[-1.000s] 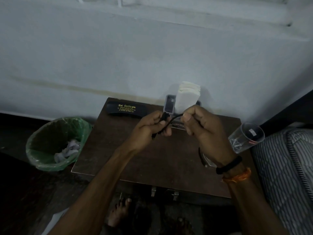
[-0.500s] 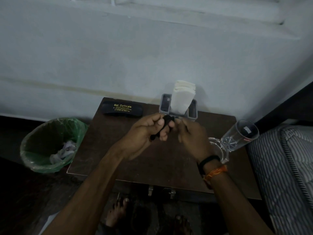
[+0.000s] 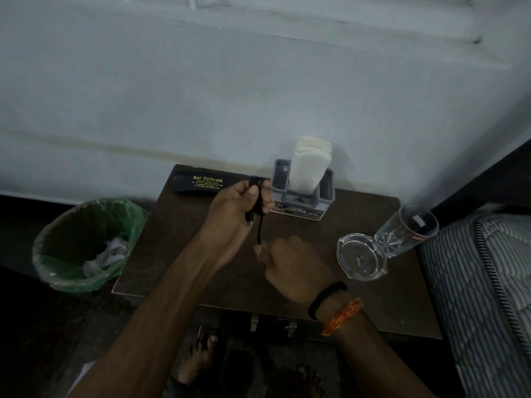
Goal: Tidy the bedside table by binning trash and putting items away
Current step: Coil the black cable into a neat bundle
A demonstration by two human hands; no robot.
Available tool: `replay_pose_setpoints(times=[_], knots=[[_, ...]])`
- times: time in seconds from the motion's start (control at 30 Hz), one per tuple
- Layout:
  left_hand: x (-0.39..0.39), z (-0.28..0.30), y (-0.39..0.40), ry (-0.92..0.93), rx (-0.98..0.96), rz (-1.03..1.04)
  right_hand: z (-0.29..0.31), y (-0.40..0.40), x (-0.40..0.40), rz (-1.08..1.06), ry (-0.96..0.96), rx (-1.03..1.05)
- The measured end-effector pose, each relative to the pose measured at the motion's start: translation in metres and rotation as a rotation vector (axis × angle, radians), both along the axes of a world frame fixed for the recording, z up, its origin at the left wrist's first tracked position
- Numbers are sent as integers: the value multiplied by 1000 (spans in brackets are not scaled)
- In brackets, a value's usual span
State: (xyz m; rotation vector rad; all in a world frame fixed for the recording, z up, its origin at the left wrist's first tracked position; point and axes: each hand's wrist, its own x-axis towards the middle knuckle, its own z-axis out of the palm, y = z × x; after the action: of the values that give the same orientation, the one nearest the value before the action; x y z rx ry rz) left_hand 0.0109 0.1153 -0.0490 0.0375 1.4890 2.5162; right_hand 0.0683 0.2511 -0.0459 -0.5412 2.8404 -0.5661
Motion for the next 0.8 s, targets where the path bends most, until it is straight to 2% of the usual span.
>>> replay_pose_setpoints(times=[0.1, 0.17, 0.23, 0.33, 0.47, 0.63, 0.8], knots=[[0, -7, 3, 156, -413, 1, 12, 5, -2, 13, 109, -56], [1, -10, 3, 205, -522, -59, 23, 12, -5, 27, 158, -125], [2, -9, 3, 224, -548, -121, 29, 18, -6, 64, 197, -161], [5, -4, 7, 198, -471, -197, 29, 22, -9, 105, 193, -203], [5, -4, 4, 51, -310, -202, 23, 22, -8, 153, 160, -124], [5, 2, 4, -106, -105, -114, 9, 16, -5, 182, 111, -14], [0, 6, -10, -224, 83, -52, 2, 38, -16, -68, 165, 129]])
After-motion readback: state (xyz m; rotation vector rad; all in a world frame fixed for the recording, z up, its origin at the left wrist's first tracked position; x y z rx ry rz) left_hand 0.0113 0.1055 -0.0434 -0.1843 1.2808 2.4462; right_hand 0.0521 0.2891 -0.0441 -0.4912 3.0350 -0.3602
